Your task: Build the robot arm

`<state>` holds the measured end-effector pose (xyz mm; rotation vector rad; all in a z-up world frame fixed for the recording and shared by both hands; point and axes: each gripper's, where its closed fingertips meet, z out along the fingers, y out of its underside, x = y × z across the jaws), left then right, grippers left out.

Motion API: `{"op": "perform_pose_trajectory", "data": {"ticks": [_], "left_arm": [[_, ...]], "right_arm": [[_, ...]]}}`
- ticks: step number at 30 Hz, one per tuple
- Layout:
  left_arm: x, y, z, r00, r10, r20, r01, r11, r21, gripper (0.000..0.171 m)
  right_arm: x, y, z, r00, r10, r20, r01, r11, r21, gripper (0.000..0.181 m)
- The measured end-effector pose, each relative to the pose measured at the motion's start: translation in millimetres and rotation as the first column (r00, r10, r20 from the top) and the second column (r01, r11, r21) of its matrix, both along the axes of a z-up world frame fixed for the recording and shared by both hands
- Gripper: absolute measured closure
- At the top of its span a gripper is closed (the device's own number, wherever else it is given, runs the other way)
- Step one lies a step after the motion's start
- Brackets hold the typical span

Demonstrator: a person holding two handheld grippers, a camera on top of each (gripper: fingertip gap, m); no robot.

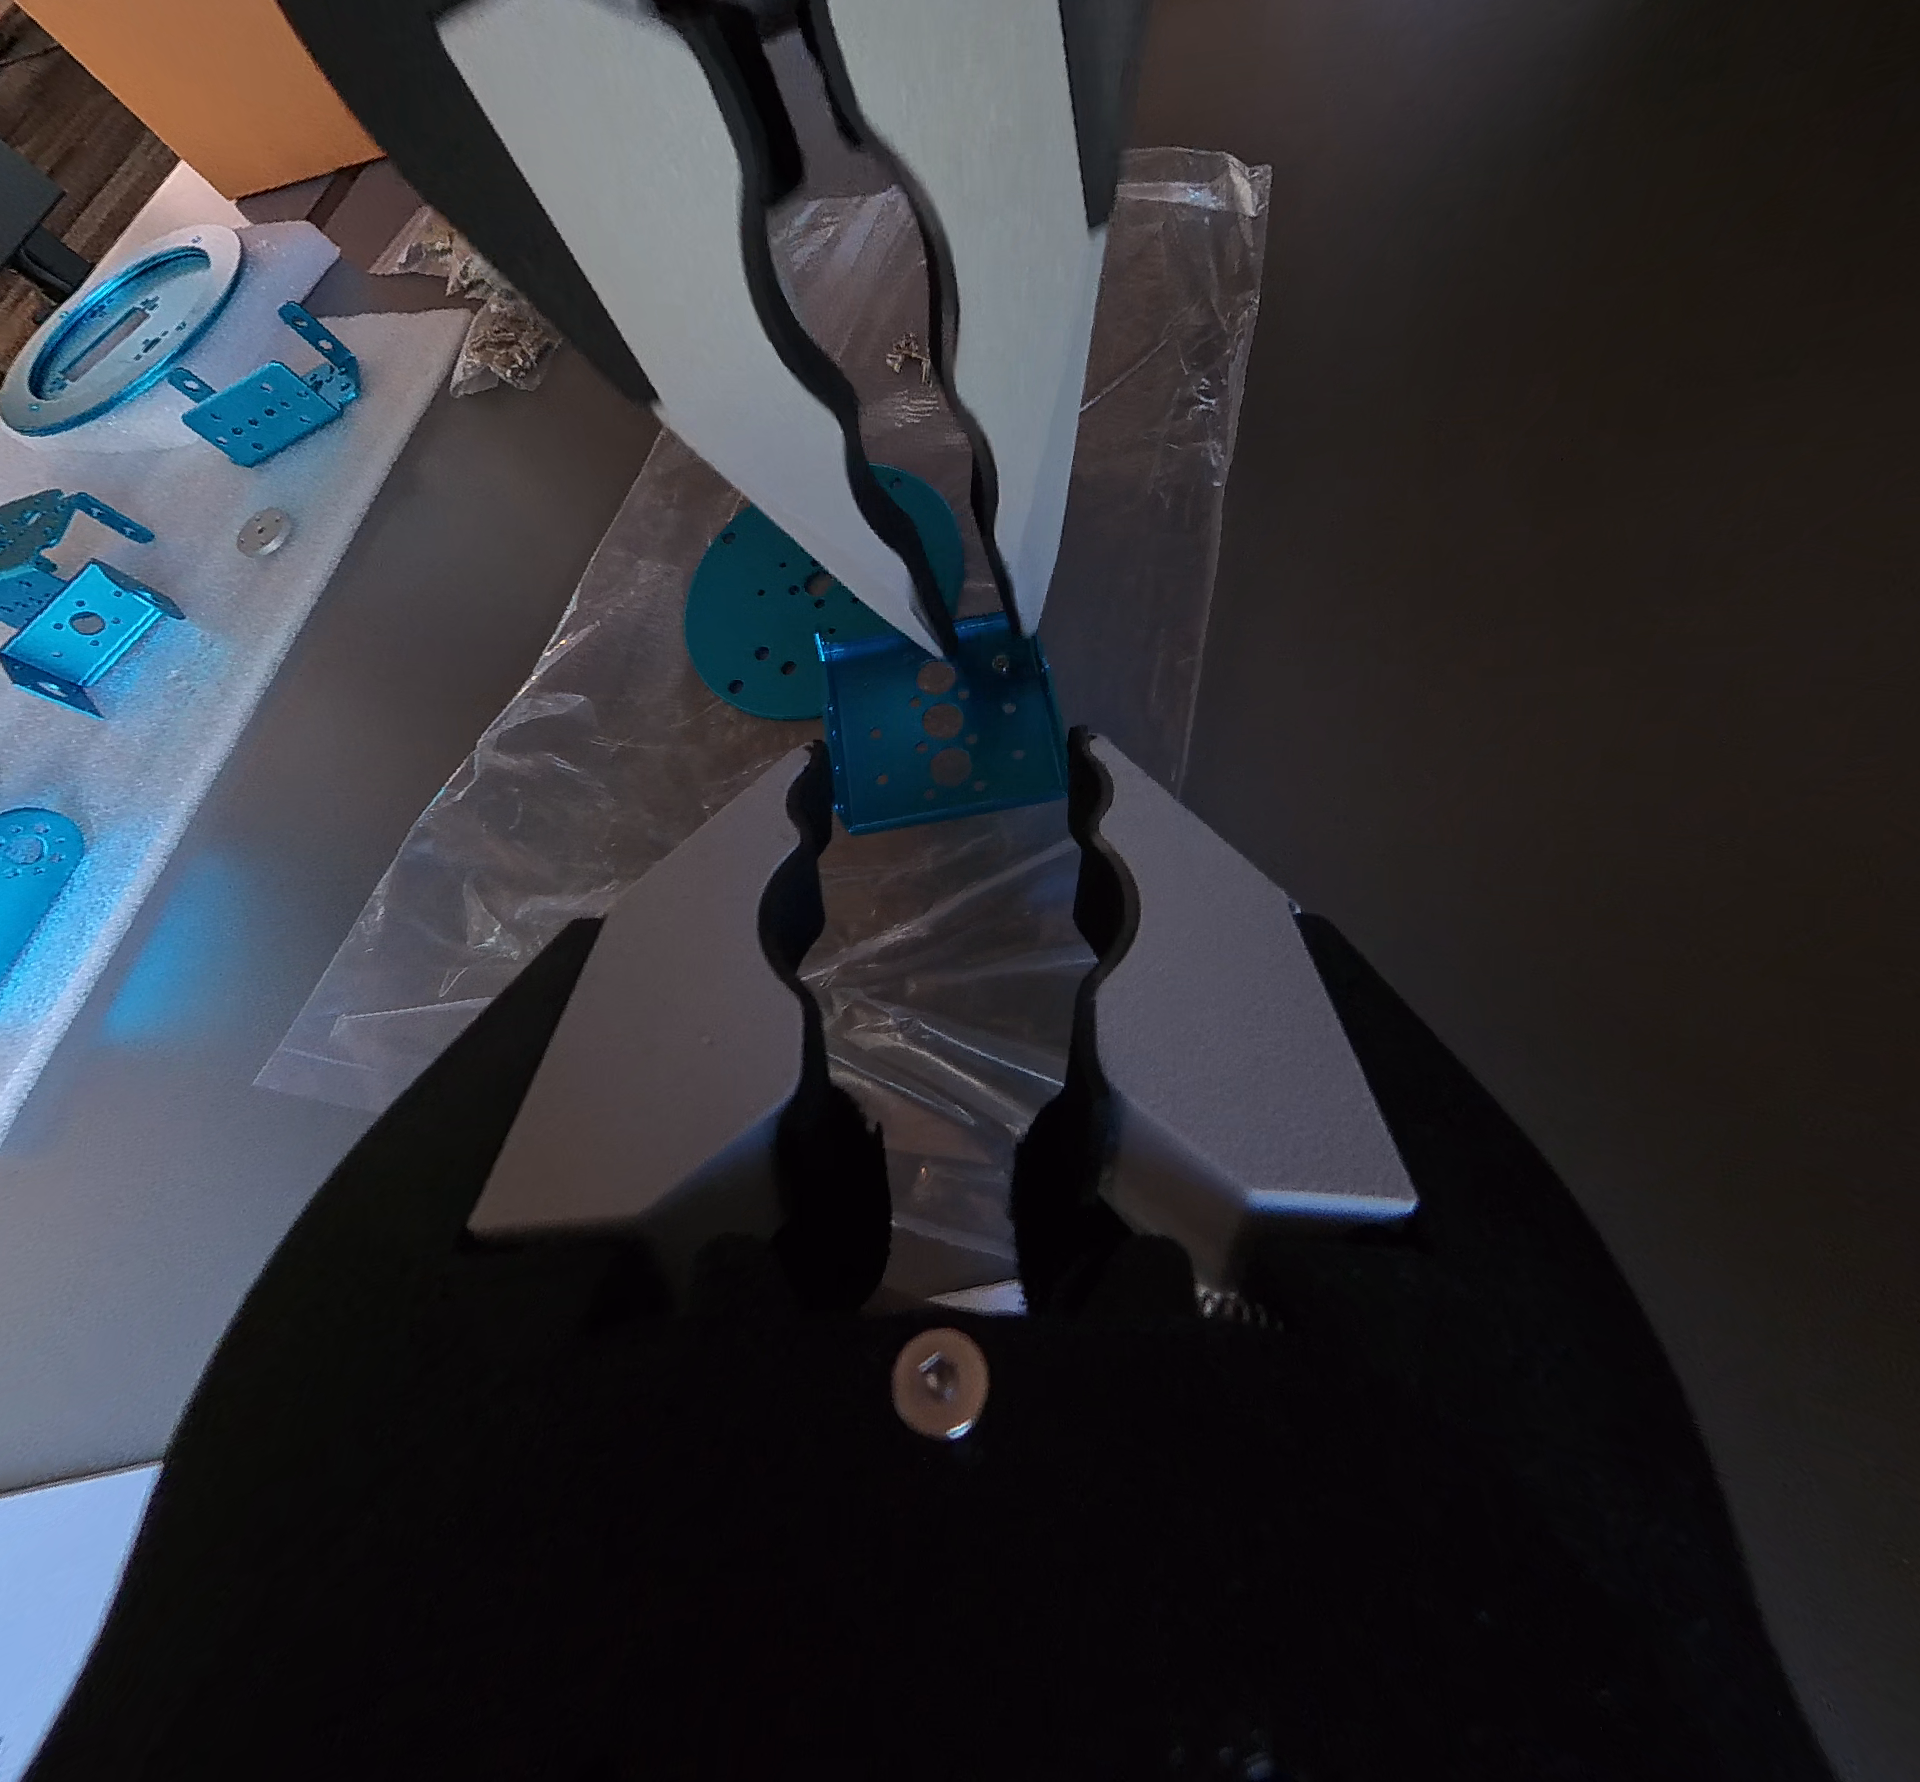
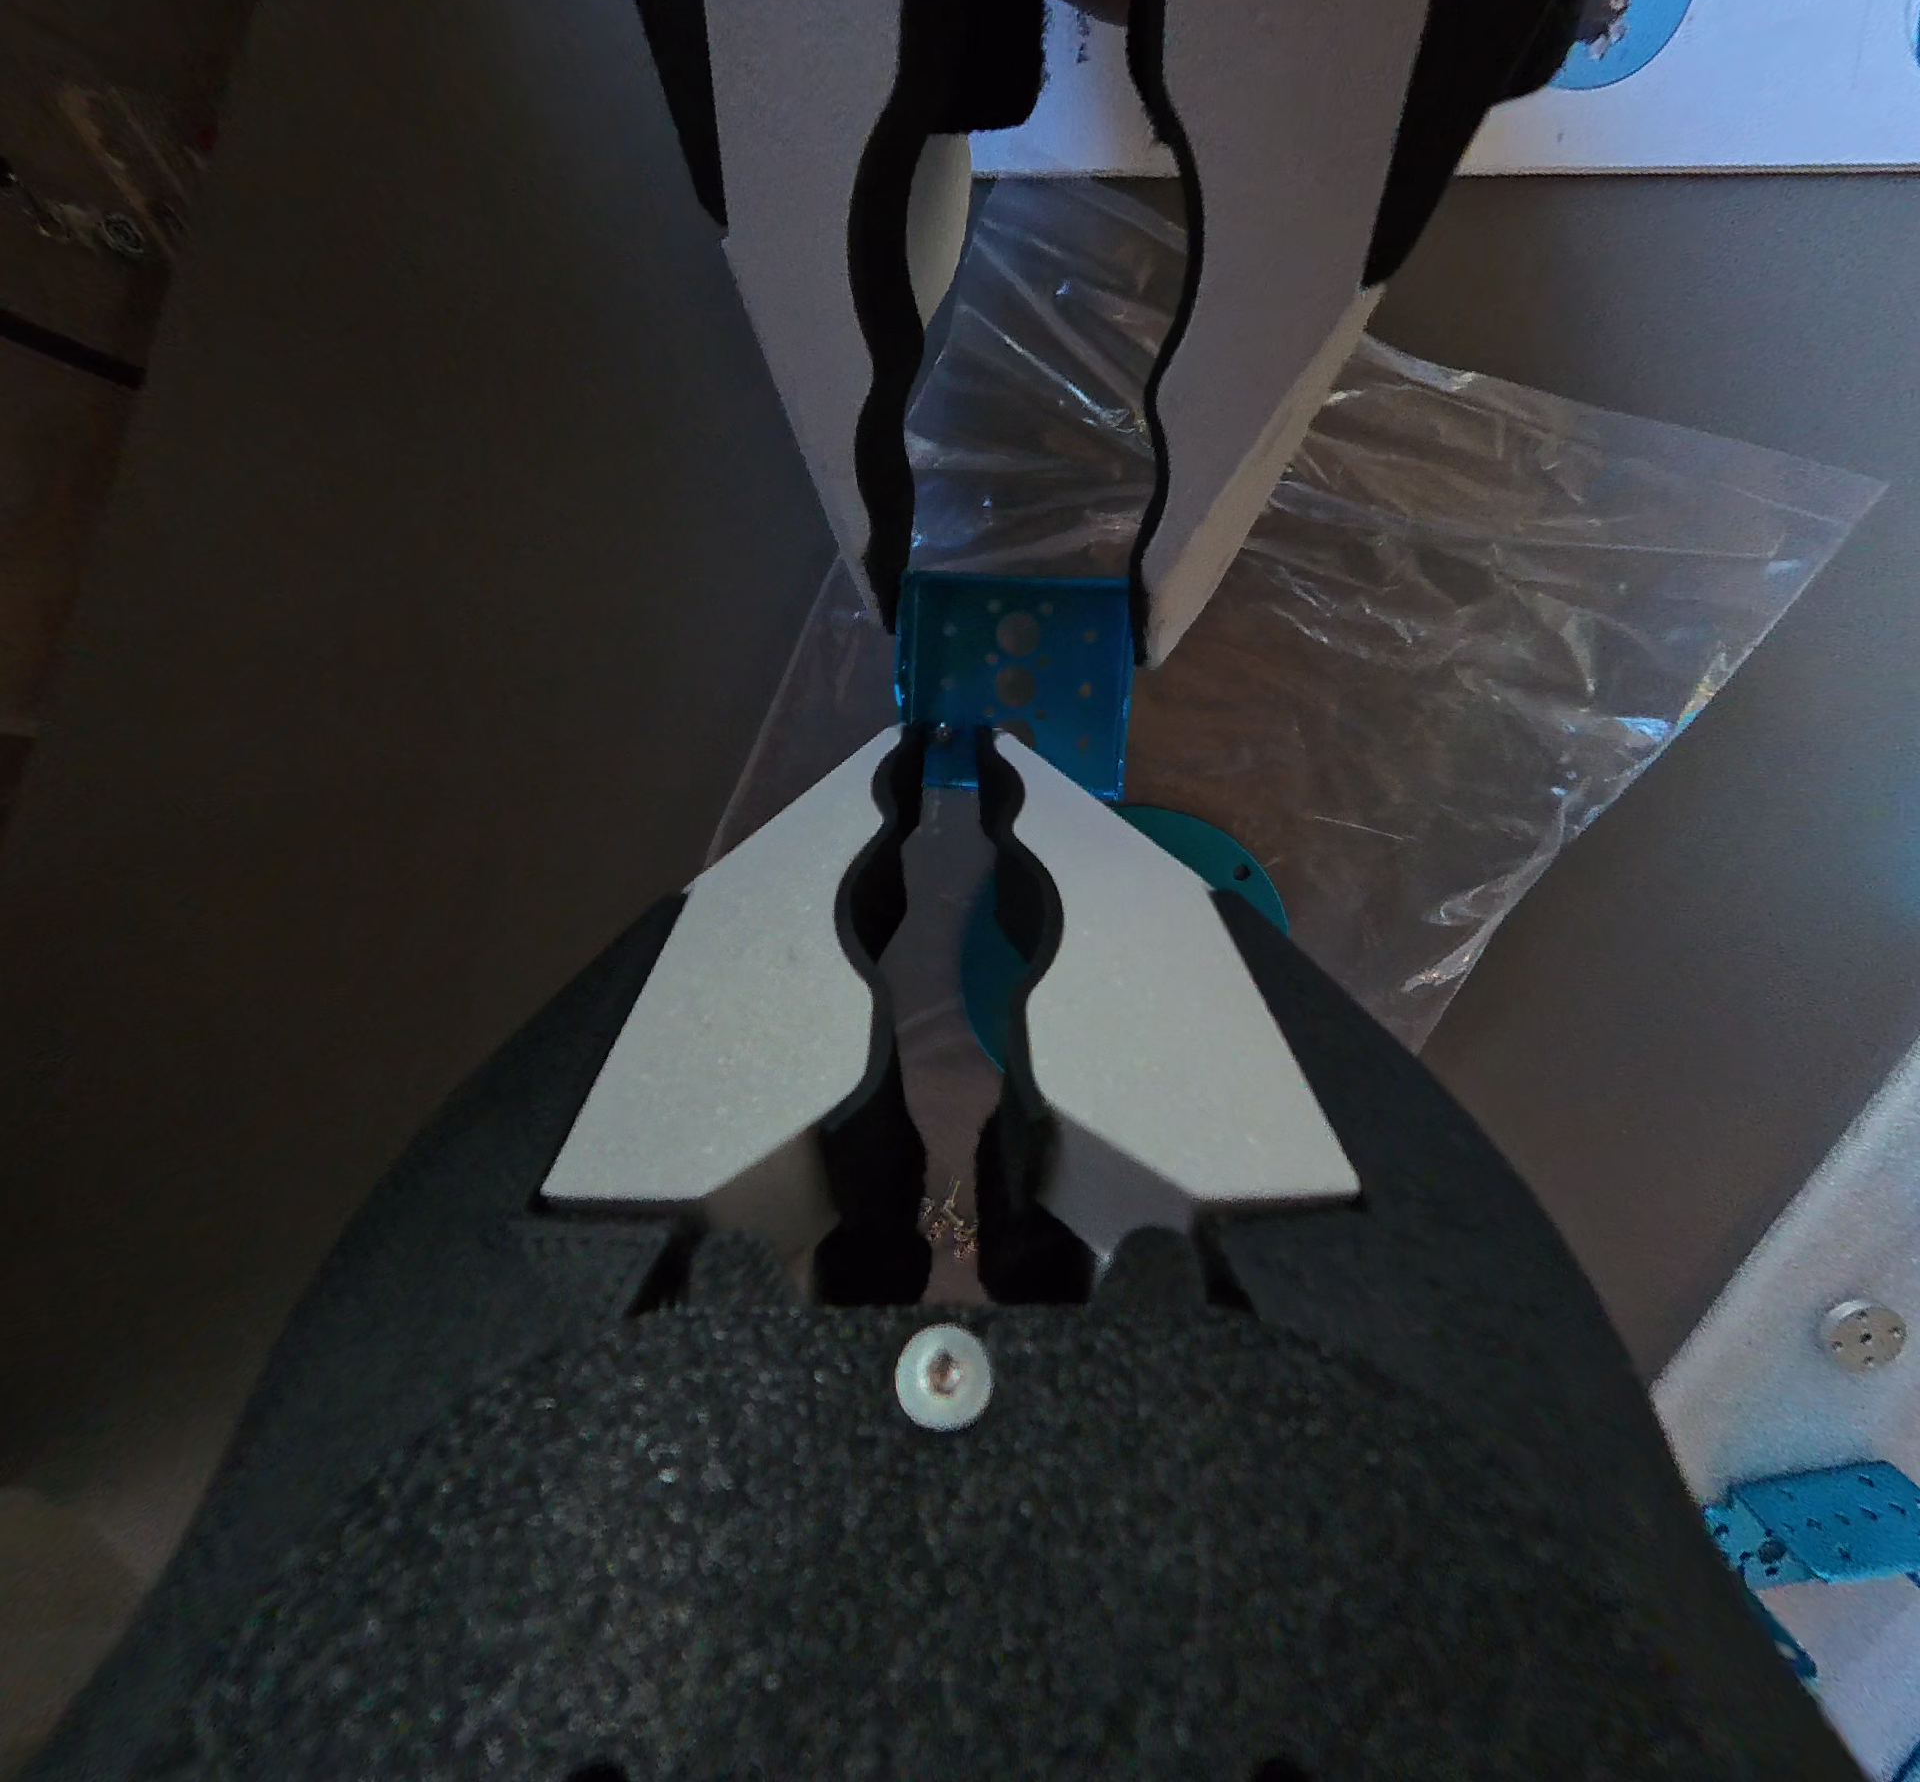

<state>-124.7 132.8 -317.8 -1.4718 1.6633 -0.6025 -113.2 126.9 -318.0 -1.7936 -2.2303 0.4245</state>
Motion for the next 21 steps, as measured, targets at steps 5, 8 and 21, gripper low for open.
{"op": "perform_pose_trajectory", "data": {"ticks": [5, 8, 21], "left_arm": [[-0.5, -2.0, 2.0, 1.0, -0.01, 0.009, 0.01, 1.0, -0.011, 0.127], [0.2, -8.5, 7.2, 0.999, -0.039, 0.035, 0.04, 0.999, -0.026, 0.127], [5.1, -38.0, 9.4, 0.982, -0.178, 0.068, 0.183, 0.979, -0.085, 0.127]], "right_arm": [[6.1, 3.7, 23.2, 0.985, -0.09, -0.15, 0.09, 0.996, -0.008, 0.153], [8.5, 3.1, 29.0, 0.95, -0.162, -0.266, 0.165, 0.986, -0.01, 0.13], [-3.7, -26.3, 5.8, 0.855, -0.201, -0.478, 0.213, 0.977, -0.029, 0.131]]}}
